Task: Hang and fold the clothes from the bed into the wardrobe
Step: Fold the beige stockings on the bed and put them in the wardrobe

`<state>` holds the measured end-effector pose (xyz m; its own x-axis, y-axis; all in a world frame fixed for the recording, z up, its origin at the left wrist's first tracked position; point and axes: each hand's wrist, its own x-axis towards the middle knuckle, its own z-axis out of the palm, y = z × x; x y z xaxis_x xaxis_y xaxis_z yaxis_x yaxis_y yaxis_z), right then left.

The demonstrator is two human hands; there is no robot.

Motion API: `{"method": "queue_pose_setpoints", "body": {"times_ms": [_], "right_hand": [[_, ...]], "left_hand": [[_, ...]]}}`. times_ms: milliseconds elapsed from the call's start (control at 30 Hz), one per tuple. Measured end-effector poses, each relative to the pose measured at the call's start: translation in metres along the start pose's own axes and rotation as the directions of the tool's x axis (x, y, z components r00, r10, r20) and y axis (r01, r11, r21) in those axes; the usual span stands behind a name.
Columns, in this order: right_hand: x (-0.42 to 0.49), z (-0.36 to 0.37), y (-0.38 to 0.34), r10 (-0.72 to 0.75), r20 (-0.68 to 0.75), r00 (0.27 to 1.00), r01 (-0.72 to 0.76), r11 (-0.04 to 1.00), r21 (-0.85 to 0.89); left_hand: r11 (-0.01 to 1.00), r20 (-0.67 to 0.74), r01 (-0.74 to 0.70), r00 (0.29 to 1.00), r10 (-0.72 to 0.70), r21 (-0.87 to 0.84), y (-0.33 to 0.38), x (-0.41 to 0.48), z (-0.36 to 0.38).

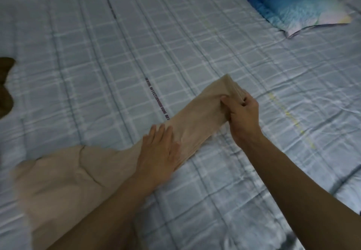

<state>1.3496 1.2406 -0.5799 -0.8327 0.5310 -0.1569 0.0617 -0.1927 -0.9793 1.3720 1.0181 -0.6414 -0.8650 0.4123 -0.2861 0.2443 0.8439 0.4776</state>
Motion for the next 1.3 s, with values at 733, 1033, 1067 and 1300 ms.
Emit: {"method": "queue_pose_setpoints", "body": {"times_ms": [733,1033,1067,1300], "right_hand": [[-0.354,0.028,-0.047,-0.007,0.74,0.672,0.321,0.904,-0.283],[-0.447,-0.028,0.016,0.445,0.807,0.387,0.554,0.588,-0.59],[-0.451,-0.036,0.023,0.474,0.787,0.396,0.563,0.551,-0.616],[-0.469,-0.083,0.069,0.704,0.579,0.411,0.573,0.295,-0.765]], "left_hand": [[0.083,0.454,0.46,0.887,-0.08,-0.884,-0.067,-0.249,-0.072],[0.34,0.324,0.473,0.852,-0.412,-0.813,-0.063,-0.326,0.028],[0.337,0.326,0.484,0.843,-0.428,-0.808,-0.065,-0.332,0.04],[0.444,0.386,0.573,0.809,-0.444,-0.689,-0.072,-0.367,0.084]]}}
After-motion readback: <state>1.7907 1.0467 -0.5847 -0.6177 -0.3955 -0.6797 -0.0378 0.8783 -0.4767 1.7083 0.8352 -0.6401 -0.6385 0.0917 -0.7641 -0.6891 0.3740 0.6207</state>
